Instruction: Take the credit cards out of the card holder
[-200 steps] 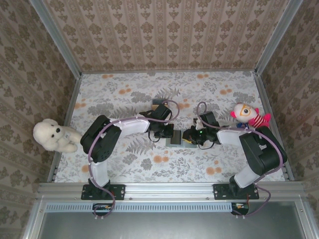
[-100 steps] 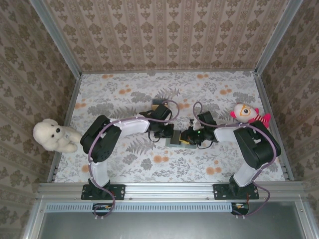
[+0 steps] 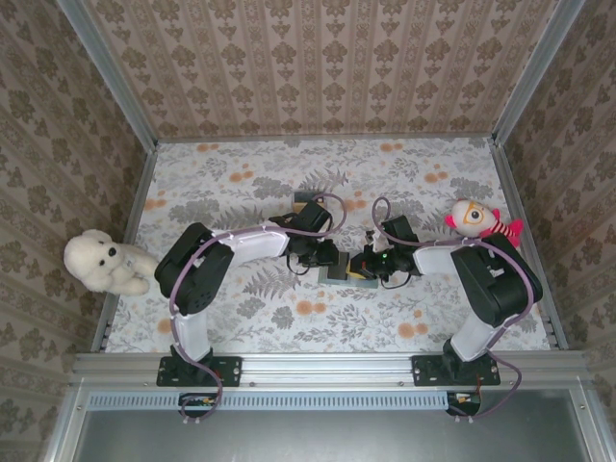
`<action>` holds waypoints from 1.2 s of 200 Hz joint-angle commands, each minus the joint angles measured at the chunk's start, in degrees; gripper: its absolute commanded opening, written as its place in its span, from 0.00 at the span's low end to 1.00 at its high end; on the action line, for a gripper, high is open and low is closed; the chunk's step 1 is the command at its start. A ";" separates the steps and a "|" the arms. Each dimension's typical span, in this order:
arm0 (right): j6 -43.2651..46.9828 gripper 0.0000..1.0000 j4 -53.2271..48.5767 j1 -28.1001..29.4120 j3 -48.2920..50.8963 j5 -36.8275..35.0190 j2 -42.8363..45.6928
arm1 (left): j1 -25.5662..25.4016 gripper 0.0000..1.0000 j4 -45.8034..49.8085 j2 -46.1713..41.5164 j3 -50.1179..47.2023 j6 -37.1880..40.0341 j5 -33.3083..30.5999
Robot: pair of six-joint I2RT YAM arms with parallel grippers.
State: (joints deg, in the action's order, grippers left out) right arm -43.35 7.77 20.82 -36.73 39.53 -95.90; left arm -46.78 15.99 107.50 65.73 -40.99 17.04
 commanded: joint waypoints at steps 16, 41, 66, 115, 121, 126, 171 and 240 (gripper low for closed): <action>2.26 0.00 -1.63 -0.67 1.04 1.17 2.51 | 0.12 0.29 1.72 -2.51 -1.27 -0.03 0.66; 3.38 0.00 -4.25 -0.90 0.96 0.59 3.34 | 0.61 0.27 2.47 -1.36 -1.23 0.58 1.13; 4.28 0.00 -6.42 -1.35 1.03 -0.23 3.52 | 1.16 0.24 2.45 -1.26 -1.99 0.77 1.11; 4.91 0.00 -7.50 -1.48 0.37 -1.12 2.12 | 1.22 0.11 1.56 -1.97 -0.84 2.06 2.88; 4.96 0.00 -7.36 -1.45 0.34 -1.12 2.04 | 1.17 0.09 1.14 -2.22 -0.81 2.17 3.06; 4.95 0.00 -7.35 -1.48 0.28 -1.16 1.94 | 1.10 0.08 0.85 -2.37 -0.78 2.24 3.22; 5.12 0.00 -7.50 -1.47 -0.16 -1.38 1.78 | 0.95 0.02 -0.35 -2.06 -0.31 2.34 3.80; 5.89 0.00 -7.85 -1.78 -0.36 -1.14 1.63 | 1.14 0.00 4.29 1.22 -0.69 2.69 1.95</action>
State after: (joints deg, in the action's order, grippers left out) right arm -38.96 2.46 19.57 -36.29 39.29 -93.73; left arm -45.93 16.49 107.42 64.79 -39.62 19.97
